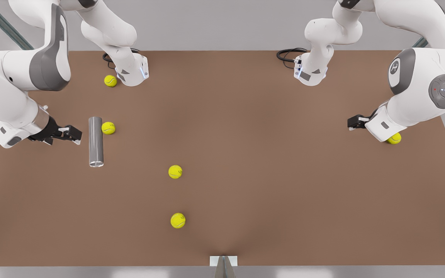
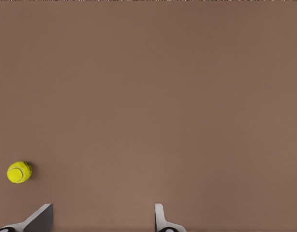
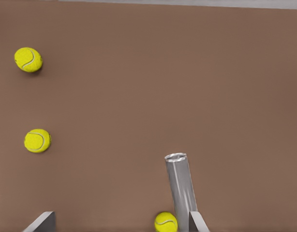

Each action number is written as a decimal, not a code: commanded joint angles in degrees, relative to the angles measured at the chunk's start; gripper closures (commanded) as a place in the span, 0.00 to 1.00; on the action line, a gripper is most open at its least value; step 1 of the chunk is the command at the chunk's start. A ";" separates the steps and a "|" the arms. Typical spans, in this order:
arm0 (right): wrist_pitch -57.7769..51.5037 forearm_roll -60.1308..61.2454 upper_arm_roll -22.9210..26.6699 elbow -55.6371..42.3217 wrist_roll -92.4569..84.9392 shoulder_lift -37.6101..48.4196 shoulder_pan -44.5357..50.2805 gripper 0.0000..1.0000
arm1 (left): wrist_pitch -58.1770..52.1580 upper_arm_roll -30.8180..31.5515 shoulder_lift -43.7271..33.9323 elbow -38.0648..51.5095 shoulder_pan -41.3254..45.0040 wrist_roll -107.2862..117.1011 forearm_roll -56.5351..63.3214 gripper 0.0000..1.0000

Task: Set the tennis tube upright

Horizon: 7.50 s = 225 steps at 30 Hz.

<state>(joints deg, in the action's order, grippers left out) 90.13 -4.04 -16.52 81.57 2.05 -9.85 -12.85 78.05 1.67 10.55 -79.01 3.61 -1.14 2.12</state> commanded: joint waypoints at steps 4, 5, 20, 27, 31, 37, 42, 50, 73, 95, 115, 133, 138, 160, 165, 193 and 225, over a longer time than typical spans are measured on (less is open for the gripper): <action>-4.34 0.26 0.00 0.25 -0.81 -0.69 -0.42 0.00 | -0.09 0.00 0.00 0.00 0.00 0.00 0.17 0.00; -7.50 0.97 0.00 0.52 -0.91 -1.83 -1.56 0.00 | -0.09 0.00 0.00 0.00 0.00 0.00 0.17 0.00; 34.94 1.32 -0.62 48.68 -8.29 5.54 -9.82 0.00 | -0.01 0.00 0.08 -0.09 0.00 0.00 0.17 0.00; 37.05 1.14 -0.53 49.12 -3.54 3.96 -10.70 0.00 | -0.01 0.00 0.26 -0.09 0.00 0.00 0.17 0.00; 41.62 1.05 -0.53 49.91 -4.25 -2.01 -15.71 0.00 | -0.01 0.00 0.35 -0.09 0.00 0.09 0.17 0.00; 43.11 0.35 -0.62 50.44 -8.02 -3.33 -18.35 0.00 | -0.01 0.00 0.61 -0.09 0.00 0.09 0.08 0.00; 56.30 -3.60 -0.62 58.00 -14.79 -2.72 -19.58 0.00 | -0.01 0.00 0.79 -0.09 0.00 0.09 0.08 0.00; 53.22 -3.60 -0.62 57.39 -15.76 -2.81 -20.19 0.00 | -0.01 0.00 0.87 -0.26 0.00 0.18 0.08 0.00; 54.72 -3.87 -0.44 55.27 -14.35 -10.19 -20.63 0.16 | -0.09 0.00 1.31 -0.35 0.00 0.18 0.08 0.00; 49.01 -4.66 -0.26 50.79 -14.97 -10.80 -20.55 0.26 | 0.08 0.00 1.67 -0.35 -0.09 0.26 -0.01 0.00; 27.73 -8.61 -4.66 27.06 -16.90 -10.10 -1.30 0.26 | 0.17 0.00 1.67 -0.35 -0.09 0.26 0.08 0.00; 24.48 -13.45 -4.05 -0.36 -14.00 -27.41 47.92 0.26 | 0.17 0.00 1.67 -0.35 -0.09 0.26 0.08 0.00; 25.54 -14.50 -3.96 -12.23 -19.98 -37.08 51.08 0.26 | 0.08 0.00 2.54 -0.35 0.08 0.35 -0.01 0.00; 26.52 -6.16 -1.76 -13.98 -34.48 -39.29 48.10 0.00 | 7.71 -3.16 8.17 -17.02 -5.98 1.23 -38.30 0.00; -14.35 -4.75 -3.25 -8.63 9.99 -27.85 37.65 0.00 | 27.67 0.35 15.20 -32.69 -7.74 -31.29 -61.61 0.00; 0.58 3.60 3.60 -5.46 0.85 -7.99 0.64 0.00 | 38.49 8.97 27.42 -33.92 -0.97 -52.56 -87.99 0.00; 0.58 3.25 3.60 -5.37 0.94 -7.99 0.72 0.00 | 38.32 8.97 29.00 -34.63 1.49 -52.65 -88.08 0.38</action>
<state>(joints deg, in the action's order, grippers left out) 90.70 -0.79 -12.92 76.15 2.99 -17.85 -12.13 116.37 10.63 39.55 -113.64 5.27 -53.79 -85.96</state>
